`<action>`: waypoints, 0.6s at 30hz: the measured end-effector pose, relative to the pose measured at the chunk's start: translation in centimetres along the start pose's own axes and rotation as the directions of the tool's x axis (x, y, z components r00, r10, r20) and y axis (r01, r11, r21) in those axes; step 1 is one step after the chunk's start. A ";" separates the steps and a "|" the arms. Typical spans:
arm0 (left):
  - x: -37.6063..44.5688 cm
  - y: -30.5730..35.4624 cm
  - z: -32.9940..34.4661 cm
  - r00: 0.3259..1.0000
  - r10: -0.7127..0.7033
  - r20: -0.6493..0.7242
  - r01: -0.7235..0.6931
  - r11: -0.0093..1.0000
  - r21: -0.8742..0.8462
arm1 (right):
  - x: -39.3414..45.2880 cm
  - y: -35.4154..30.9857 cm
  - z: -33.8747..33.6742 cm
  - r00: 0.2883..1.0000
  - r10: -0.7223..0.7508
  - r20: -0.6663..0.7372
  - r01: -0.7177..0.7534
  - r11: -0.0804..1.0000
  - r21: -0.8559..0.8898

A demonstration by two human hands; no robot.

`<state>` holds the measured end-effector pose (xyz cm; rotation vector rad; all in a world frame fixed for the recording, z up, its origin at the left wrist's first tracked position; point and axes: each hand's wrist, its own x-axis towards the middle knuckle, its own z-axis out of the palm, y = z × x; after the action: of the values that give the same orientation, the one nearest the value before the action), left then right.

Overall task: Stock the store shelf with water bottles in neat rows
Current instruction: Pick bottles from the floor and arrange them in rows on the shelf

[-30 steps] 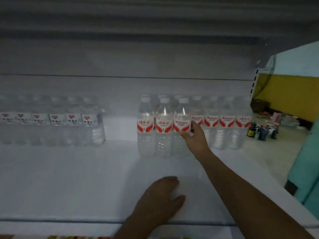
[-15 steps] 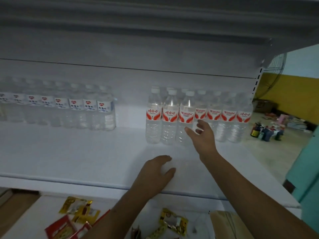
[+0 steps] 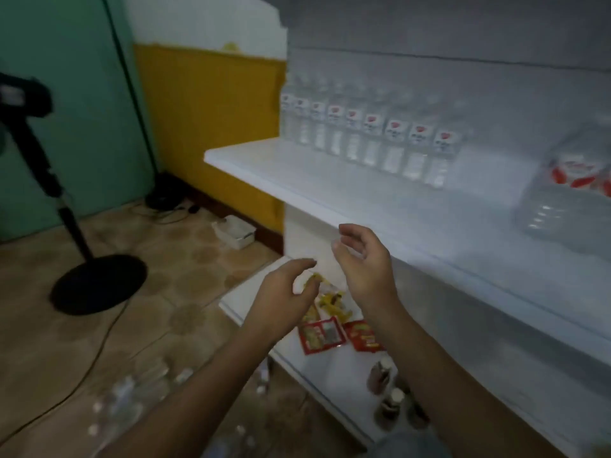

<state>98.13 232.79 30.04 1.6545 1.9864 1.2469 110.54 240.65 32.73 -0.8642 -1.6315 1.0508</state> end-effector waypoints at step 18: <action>-16.1 -31.4 -5.8 0.586 -0.787 -0.191 0.798 0.601 -0.029 | -12.2 27.4 28.7 0.388 0.776 0.497 -0.562 0.627 -0.540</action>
<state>78.28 216.50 5.11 0.4594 2.4465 0.9763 87.86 233.27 -1.19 -1.5661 -2.1492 1.9505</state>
